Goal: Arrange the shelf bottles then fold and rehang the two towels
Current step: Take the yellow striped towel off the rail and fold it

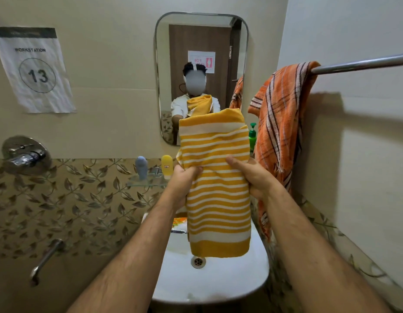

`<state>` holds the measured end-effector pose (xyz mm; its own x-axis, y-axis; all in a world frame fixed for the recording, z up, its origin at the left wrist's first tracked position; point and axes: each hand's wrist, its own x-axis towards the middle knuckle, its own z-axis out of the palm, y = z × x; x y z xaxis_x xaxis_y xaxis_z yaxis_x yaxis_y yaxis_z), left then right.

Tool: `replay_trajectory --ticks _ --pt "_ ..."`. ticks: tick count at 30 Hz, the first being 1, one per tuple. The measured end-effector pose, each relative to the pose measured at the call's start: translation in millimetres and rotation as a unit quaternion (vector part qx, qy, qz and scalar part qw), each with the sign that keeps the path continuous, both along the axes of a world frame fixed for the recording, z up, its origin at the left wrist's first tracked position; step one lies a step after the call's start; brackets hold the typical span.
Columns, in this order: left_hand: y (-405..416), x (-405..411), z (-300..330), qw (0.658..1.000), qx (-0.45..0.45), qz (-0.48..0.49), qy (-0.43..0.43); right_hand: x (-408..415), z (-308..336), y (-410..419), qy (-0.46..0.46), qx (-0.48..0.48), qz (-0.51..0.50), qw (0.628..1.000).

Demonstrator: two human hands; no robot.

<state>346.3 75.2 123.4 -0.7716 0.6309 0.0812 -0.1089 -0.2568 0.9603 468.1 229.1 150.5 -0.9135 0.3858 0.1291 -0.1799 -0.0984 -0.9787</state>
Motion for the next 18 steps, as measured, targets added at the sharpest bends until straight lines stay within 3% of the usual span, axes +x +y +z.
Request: replay_trajectory --ticks 6,11,18 --pt "16.2 -6.8 5.9 0.999 -0.024 0.0 0.022 7.7 1.7 12.1 0.044 0.002 -0.102 0.994" --pt "20.4 -14.7 12.4 0.997 0.02 -0.051 0.057 9.7 12.6 10.0 0.067 0.03 -0.179 0.981" --pt "28.3 -28.5 -7.6 0.971 -0.017 -0.231 0.055 -6.0 15.4 0.7 0.079 0.056 -0.263 0.96"
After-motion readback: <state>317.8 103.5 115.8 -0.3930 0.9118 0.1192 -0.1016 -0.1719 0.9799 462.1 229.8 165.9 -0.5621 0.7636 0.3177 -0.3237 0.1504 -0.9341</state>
